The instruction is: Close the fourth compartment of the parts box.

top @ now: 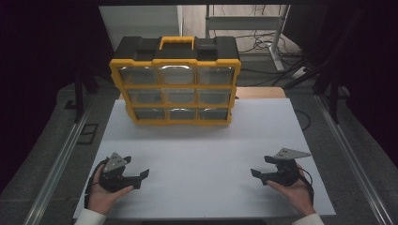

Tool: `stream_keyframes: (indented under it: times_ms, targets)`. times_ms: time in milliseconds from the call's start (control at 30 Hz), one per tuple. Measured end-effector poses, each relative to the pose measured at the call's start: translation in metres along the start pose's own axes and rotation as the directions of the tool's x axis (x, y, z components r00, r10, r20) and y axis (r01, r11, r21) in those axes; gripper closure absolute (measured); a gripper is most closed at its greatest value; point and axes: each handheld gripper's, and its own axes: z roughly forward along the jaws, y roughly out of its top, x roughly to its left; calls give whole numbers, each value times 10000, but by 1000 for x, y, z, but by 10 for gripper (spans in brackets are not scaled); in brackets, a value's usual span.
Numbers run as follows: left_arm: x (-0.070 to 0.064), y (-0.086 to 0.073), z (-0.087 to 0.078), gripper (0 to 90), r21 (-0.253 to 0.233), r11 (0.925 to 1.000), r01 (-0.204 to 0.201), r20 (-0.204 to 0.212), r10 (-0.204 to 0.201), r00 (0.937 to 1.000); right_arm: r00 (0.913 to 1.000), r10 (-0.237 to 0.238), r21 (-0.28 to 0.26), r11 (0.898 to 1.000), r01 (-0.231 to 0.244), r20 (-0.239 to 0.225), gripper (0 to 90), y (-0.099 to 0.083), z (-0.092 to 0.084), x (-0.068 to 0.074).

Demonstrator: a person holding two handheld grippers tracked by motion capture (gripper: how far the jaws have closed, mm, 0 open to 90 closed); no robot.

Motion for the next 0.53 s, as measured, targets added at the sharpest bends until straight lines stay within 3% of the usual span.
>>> stream_keyframes:
  times_ms: [533]
  targets:
    - [-1, 2, 4, 131, 103, 9999, -65, 67, 65, 10000, 10000, -32, 56, 10000, 31, 73, 182, -1, -1, 1]
